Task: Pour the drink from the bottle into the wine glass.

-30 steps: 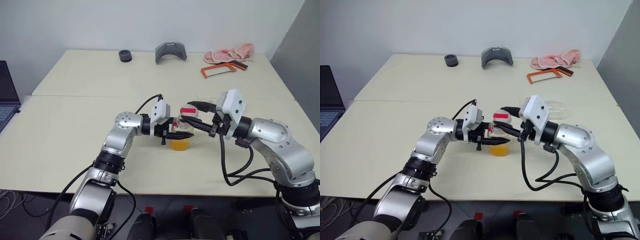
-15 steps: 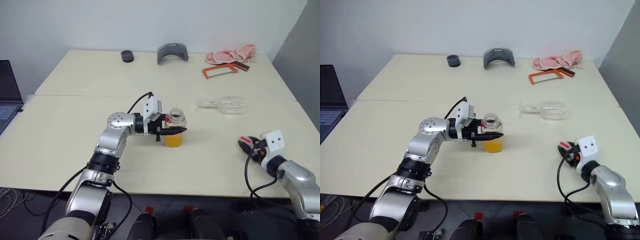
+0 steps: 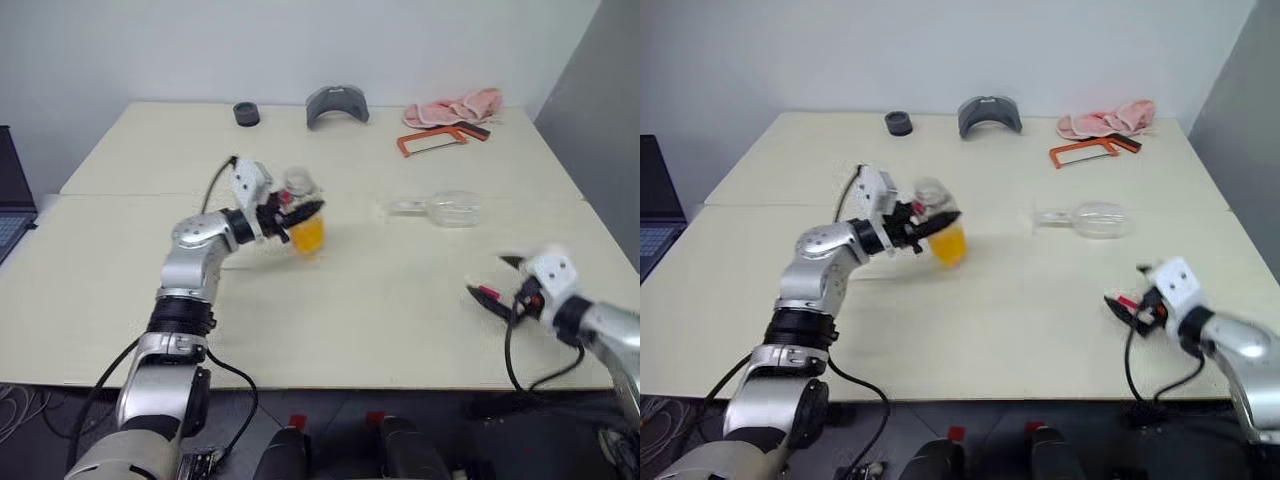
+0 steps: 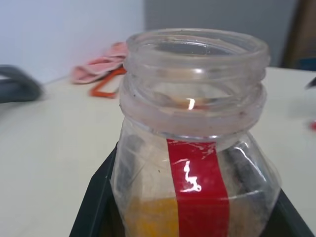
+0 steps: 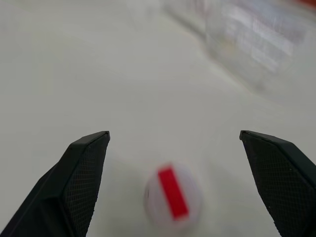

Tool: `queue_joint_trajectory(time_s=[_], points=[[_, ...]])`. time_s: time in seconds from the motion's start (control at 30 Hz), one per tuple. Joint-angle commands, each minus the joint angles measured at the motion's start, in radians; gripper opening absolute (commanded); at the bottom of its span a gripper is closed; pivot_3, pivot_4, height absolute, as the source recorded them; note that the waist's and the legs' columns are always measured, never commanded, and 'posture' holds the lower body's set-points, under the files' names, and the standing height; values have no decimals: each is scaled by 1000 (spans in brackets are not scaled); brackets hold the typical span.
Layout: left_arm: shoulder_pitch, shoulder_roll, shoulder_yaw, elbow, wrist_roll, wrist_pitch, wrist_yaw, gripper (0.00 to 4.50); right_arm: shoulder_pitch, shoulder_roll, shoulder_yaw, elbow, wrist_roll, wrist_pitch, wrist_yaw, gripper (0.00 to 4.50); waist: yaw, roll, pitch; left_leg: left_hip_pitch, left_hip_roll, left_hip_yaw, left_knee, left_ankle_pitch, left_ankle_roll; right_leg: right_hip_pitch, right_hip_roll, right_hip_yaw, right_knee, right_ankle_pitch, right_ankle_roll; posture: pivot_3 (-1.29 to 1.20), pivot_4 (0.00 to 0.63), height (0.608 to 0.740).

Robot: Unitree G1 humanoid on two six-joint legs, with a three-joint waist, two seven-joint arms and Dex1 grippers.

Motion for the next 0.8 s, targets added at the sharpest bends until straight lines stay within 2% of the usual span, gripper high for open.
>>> queue_joint_trajectory(time_s=[0.03,0.2,0.4,0.53,0.8], points=[[-51,24,57,71,24,-62,123,1697,-126,87,115,-88,64,78,-7,4500,1,0,0,0,0,0,0,0,0,0,0,-1,0,0,0,0,150,740],[-91,36,106,195,7,-87,200,1696,-350,296,313,-32,62,198,-56,4500,5,0,0,-4,0,-4,1,1,-3,-1,-5,-2,0,0,0,0,150,740],[-133,47,134,304,10,-133,228,1695,-521,428,448,140,-41,180,-77,4500,17,-2,0,-6,-2,-10,2,2,-4,-2,-7,-4,-1,0,0,0,150,740],[-146,43,138,360,27,-163,275,1695,-567,466,484,228,-95,137,-67,4500,17,-2,0,-6,-3,-11,2,2,-4,-3,-7,-5,-1,0,0,0,150,740],[-159,23,143,435,38,-186,378,1695,-596,496,494,276,-139,108,-49,4500,7,-1,0,-5,-3,-11,2,2,-4,-3,-6,-5,0,0,0,0,150,740]])
